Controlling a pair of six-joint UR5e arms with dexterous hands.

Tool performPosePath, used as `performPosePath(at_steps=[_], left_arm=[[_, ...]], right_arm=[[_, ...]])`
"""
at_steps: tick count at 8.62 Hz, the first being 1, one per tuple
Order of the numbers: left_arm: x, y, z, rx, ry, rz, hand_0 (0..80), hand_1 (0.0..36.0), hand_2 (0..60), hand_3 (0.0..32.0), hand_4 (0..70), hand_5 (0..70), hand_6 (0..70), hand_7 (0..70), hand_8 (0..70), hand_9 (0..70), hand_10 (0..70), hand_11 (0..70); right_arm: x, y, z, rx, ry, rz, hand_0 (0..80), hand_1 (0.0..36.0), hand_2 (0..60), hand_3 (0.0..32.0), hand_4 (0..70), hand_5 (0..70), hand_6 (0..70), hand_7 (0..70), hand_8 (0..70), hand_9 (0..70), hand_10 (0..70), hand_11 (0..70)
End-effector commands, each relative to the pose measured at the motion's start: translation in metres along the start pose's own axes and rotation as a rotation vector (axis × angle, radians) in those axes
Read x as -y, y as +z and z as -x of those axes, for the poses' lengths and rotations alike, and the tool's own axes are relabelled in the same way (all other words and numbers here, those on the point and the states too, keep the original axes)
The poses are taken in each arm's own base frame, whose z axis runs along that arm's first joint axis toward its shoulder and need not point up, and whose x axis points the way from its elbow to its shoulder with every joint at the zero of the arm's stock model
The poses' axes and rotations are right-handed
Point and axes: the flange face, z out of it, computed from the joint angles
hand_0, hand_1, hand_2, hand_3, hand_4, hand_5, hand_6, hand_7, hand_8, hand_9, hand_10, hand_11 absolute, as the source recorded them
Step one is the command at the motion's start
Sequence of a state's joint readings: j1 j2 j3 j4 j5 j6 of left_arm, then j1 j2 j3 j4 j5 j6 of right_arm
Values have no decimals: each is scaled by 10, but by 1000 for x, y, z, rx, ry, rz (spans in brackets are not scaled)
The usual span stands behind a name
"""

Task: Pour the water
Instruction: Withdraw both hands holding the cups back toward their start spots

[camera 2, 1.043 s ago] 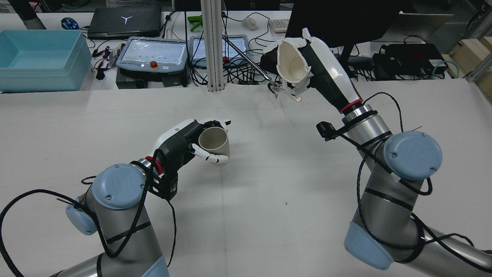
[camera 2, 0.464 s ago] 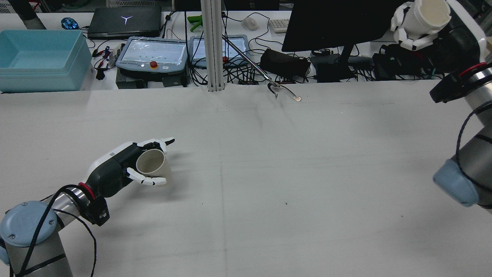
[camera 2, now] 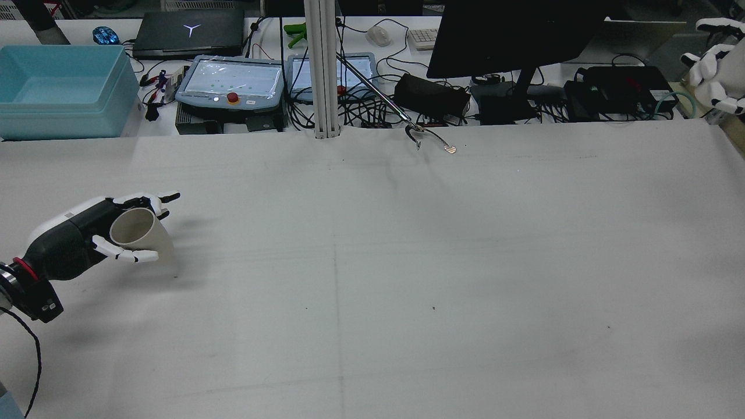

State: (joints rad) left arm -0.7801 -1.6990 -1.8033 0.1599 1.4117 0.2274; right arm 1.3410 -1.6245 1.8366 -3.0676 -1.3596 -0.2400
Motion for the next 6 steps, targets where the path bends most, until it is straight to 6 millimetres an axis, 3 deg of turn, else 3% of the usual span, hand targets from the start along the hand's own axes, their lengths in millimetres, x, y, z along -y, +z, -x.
performPosePath(at_steps=[1, 2, 4, 5, 6], left_arm=[[33, -34, -102, -48, 73, 28, 800, 360, 600, 0, 279, 700, 137, 116, 31, 9, 49, 116], [40, -43, -125, -53, 108, 32, 800, 360, 600, 0, 288, 700, 141, 121, 32, 10, 50, 117], [79, -58, -124, -34, 128, 19, 800, 360, 600, 0, 300, 700, 146, 127, 33, 11, 50, 118], [98, -74, -117, -31, 157, 12, 800, 360, 600, 0, 299, 700, 144, 127, 33, 11, 51, 118], [123, -81, -111, -25, 158, -2, 800, 360, 600, 0, 296, 700, 141, 128, 33, 11, 51, 119]], right_arm=[[142, -58, -24, -21, 37, -47, 757, 360, 600, 0, 215, 248, 652, 700, 548, 700, 56, 121], [181, -62, -37, -38, 31, -88, 726, 360, 600, 0, 228, 249, 661, 700, 564, 700, 61, 128], [257, -49, -94, -99, 32, -108, 644, 360, 600, 0, 220, 247, 664, 700, 595, 700, 84, 158], [276, -50, -127, -133, 38, -120, 623, 360, 600, 0, 166, 243, 634, 700, 605, 700, 87, 161], [279, -55, -146, -124, 39, -136, 617, 360, 600, 0, 161, 241, 628, 700, 602, 700, 78, 148]])
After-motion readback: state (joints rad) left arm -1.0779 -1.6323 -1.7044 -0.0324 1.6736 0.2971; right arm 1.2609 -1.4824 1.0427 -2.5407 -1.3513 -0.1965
